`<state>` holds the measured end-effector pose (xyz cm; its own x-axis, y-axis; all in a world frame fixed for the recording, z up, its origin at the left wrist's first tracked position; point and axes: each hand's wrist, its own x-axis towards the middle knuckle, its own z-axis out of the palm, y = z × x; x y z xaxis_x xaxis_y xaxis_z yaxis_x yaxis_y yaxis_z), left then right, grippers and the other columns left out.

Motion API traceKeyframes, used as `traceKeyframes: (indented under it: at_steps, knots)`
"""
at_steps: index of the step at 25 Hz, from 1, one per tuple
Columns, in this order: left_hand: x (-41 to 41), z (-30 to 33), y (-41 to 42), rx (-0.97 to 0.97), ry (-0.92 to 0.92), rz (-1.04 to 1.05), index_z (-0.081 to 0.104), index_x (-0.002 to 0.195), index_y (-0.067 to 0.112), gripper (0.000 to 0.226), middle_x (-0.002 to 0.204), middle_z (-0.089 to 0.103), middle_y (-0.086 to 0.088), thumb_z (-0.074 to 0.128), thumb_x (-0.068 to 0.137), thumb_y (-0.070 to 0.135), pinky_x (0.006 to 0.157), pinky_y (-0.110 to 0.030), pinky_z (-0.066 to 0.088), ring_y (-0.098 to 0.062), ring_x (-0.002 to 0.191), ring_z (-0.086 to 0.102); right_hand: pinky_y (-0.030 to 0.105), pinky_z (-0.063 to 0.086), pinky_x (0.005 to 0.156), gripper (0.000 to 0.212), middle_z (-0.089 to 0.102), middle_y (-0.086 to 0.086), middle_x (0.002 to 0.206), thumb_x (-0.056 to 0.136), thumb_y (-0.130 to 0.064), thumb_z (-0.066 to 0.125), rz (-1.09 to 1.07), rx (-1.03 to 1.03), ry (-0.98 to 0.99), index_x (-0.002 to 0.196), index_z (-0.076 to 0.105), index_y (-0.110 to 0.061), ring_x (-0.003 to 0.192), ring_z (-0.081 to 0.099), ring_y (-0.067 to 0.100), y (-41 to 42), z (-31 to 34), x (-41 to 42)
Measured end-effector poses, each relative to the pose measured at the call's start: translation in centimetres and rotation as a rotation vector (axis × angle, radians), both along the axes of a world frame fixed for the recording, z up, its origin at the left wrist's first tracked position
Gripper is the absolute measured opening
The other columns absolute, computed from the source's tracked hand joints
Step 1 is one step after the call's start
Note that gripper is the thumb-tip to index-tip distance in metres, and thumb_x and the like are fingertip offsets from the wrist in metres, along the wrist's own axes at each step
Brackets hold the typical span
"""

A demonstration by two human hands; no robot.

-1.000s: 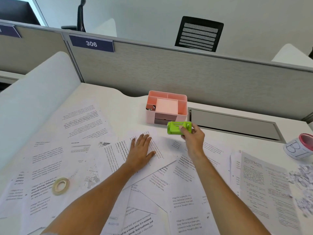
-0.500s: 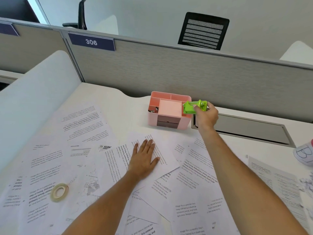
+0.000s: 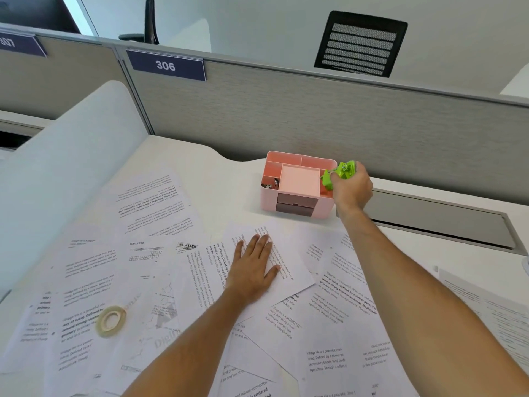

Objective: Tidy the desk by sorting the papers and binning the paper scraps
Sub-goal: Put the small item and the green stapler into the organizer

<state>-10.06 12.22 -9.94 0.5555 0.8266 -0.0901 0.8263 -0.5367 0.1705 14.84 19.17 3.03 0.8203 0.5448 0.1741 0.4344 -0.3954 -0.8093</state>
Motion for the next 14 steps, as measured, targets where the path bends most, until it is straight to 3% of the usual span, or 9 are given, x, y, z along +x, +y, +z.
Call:
traceKeyframes:
  at_steps: [6,14]
  knots:
    - [0.0,0.2,0.0,-0.006,-0.007,0.0,0.004,0.154,0.02,0.074,0.164,0.0,0.003,0.002,0.093,0.061,0.121,-0.047,-0.005,-0.015,0.15,-0.007,0.036,0.046,0.08,0.04,0.066,0.007,0.108,0.073,-0.029,0.07,-0.048,-0.066,-0.094,0.11,0.06,-0.014,0.099,0.062,0.03,0.2,-0.2,-0.8]
    - [0.1,-0.2,0.1,-0.003,-0.005,0.01,0.009,0.154,0.02,0.073,0.164,0.005,0.002,0.004,0.093,0.061,0.121,-0.048,-0.003,-0.017,0.15,-0.003,0.04,0.043,0.082,0.041,0.065,0.012,0.108,0.081,-0.028,0.068,0.051,-0.239,-0.282,0.117,0.058,-0.01,0.1,0.058,0.032,0.0,-2.4,-2.3]
